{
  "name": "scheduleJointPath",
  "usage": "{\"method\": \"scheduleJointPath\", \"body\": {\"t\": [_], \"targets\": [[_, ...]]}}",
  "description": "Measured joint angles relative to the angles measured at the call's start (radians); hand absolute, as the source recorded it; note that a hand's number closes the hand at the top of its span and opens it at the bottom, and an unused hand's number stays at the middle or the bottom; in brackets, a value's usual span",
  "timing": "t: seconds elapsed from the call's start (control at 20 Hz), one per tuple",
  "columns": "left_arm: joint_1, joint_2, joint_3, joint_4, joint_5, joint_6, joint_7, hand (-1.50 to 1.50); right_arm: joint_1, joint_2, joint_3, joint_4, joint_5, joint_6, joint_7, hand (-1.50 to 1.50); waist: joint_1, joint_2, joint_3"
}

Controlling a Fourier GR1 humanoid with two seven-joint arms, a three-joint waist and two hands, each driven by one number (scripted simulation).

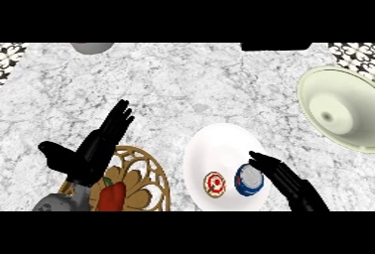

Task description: Pick the cupcake from the plate and place it in the bowl

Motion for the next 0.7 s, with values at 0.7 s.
{"method": "scheduleJointPath", "body": {"t": [0.7], "targets": [[-0.043, -0.038, -0.013, 0.034, -0.023, -0.013, 0.002, 0.00, -0.211, 0.071, 0.154, -0.234, 0.265, 0.478, 0.909, -1.50, 0.037, 0.007, -0.001]]}}
